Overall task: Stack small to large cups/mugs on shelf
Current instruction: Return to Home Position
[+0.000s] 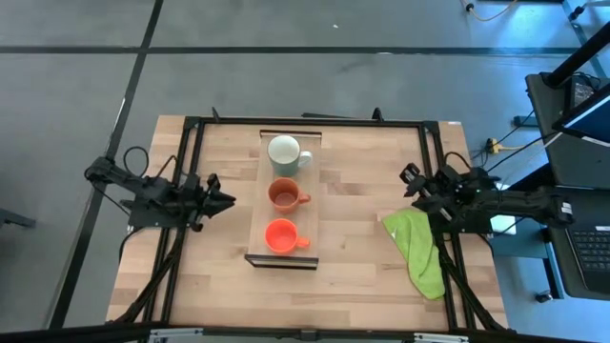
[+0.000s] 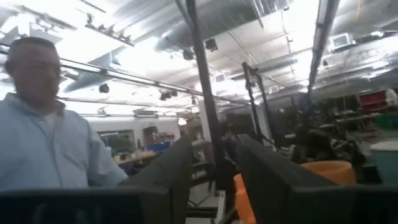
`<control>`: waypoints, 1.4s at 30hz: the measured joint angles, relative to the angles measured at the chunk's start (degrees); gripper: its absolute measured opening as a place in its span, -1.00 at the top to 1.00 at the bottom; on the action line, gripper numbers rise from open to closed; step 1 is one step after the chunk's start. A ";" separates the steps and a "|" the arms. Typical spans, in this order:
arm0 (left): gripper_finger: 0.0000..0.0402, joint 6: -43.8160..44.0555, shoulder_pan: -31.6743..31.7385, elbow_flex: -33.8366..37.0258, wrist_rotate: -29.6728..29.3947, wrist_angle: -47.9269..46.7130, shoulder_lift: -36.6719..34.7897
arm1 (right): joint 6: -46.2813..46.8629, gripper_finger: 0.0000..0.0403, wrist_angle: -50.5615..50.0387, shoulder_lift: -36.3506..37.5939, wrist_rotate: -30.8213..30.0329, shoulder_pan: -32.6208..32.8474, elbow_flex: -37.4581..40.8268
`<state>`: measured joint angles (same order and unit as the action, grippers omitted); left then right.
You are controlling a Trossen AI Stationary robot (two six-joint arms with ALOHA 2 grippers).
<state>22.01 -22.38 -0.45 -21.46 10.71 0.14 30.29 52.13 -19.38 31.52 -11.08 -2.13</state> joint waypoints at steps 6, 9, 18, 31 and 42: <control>0.66 2.14 3.10 0.00 0.01 -4.77 0.02 | -1.54 0.35 -3.84 1.21 0.18 -0.22 1.72; 0.66 4.69 5.14 -0.02 0.54 -7.31 0.22 | -8.73 0.35 -7.84 1.20 1.46 -0.34 1.74; 0.66 4.47 7.16 -0.02 1.45 -7.36 0.63 | -13.99 0.35 -20.11 1.11 1.52 -0.32 1.74; 0.66 4.44 7.16 -0.02 1.43 -7.32 0.63 | -12.51 0.35 -22.04 1.14 1.52 -0.32 1.74; 0.66 4.43 7.16 -0.02 1.41 -7.31 0.63 | -12.59 0.35 -22.04 1.14 1.52 -0.32 1.74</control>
<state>26.44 -15.22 -0.47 -20.05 3.40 0.78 17.70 30.09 -18.24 33.04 -11.40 -0.38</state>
